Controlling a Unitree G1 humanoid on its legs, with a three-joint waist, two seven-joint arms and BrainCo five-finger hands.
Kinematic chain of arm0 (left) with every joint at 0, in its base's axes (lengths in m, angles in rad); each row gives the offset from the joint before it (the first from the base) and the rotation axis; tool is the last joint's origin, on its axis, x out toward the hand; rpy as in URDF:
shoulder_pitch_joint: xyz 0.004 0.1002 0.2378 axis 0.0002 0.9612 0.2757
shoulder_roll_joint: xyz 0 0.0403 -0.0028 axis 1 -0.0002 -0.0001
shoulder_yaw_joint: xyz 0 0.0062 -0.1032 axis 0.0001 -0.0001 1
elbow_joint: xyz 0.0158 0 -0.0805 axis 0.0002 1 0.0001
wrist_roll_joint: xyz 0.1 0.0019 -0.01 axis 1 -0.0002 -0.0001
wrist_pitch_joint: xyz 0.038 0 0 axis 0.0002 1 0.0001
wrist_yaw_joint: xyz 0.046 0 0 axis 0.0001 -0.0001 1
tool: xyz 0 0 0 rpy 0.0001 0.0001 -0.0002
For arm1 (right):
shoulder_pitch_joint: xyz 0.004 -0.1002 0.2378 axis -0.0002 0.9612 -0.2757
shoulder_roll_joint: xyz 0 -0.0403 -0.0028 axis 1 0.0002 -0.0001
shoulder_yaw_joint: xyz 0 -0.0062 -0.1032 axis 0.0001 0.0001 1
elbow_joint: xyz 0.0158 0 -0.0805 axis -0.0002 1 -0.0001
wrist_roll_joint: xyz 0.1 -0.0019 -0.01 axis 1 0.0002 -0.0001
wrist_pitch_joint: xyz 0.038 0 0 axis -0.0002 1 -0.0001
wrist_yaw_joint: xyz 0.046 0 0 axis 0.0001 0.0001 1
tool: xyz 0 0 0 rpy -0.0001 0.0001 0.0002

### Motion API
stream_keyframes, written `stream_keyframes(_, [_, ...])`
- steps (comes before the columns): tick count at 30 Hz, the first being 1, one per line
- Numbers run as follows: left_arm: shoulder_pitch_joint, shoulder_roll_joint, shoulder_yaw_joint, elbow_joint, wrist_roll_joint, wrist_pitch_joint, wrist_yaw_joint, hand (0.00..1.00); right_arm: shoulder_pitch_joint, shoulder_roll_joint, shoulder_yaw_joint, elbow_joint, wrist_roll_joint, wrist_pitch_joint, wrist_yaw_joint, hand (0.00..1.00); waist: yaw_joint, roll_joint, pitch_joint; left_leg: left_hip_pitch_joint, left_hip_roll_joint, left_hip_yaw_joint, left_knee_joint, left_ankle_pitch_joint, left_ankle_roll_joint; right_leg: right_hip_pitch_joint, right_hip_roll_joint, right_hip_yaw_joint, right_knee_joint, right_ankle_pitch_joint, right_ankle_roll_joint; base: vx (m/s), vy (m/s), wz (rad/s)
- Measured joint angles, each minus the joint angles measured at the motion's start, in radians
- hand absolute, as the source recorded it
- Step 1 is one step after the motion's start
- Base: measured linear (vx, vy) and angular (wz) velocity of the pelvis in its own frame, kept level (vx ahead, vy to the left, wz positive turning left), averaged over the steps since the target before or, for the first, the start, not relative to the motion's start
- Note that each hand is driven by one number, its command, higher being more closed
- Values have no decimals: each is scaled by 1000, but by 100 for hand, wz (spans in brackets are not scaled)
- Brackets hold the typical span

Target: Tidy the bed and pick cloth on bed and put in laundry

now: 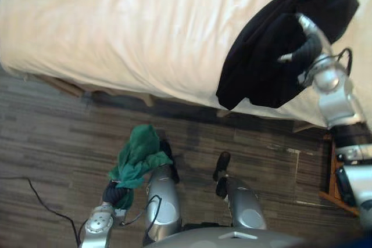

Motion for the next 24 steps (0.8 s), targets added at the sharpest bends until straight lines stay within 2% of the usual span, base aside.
stream_keyframes(5, [-54,12,-31,6,8,-1,1,100,-129,-66,52,94,-12,50,38,0,22,17,16,-86,-1,-25,18,3,5,-68,0,-6,3,4,-1,9,19,10])
stream_keyframes(7, [-80,12,-64,6,9,-1,18,100,-150,-94,82,135,-12,78,87,0,25,37,29,-123,-6,-39,17,13,12,-98,-4,-19,8,4,-1,-4,17,14])
stream_keyframes(11, [-109,9,-103,6,9,0,36,100,-183,-110,72,161,-11,88,116,0,25,68,47,-153,-20,-45,-19,45,16,-156,-15,-21,34,4,-1,-29,14,3])
stream_keyframes(12, [-119,5,-107,6,9,0,40,100,-189,-125,70,154,-10,88,134,100,27,72,48,-154,-23,-44,-35,58,13,-173,-19,-20,47,1,-2,-56,-8,-2])
stream_keyframes(16, [-165,-8,-129,2,10,0,65,100,-187,-122,-8,141,35,88,147,100,37,79,49,-156,-42,-42,-101,96,3,-248,-44,-13,138,-37,-4,-70,-15,3])
stream_keyframes(19, [-173,-22,-131,0,13,2,75,100,-172,-119,-61,127,67,86,148,100,43,77,46,-156,-46,-33,-117,104,-3,-268,-48,-5,160,-39,-5,-34,-14,-4])
stream_keyframes(22, [-193,-51,-129,-7,31,61,104,100,-142,-89,-108,109,87,70,148,100,30,73,40,-152,-48,-22,-117,108,1,-273,-52,7,168,-38,-4,20,-9,-7])
stream_keyframes(24, [-218,-62,-129,-15,31,109,107,100,-94,-52,-127,101,143,45,133,100,16,64,20,-149,-47,-19,-116,109,2,-271,-51,7,166,-38,-4,64,-14,-6])
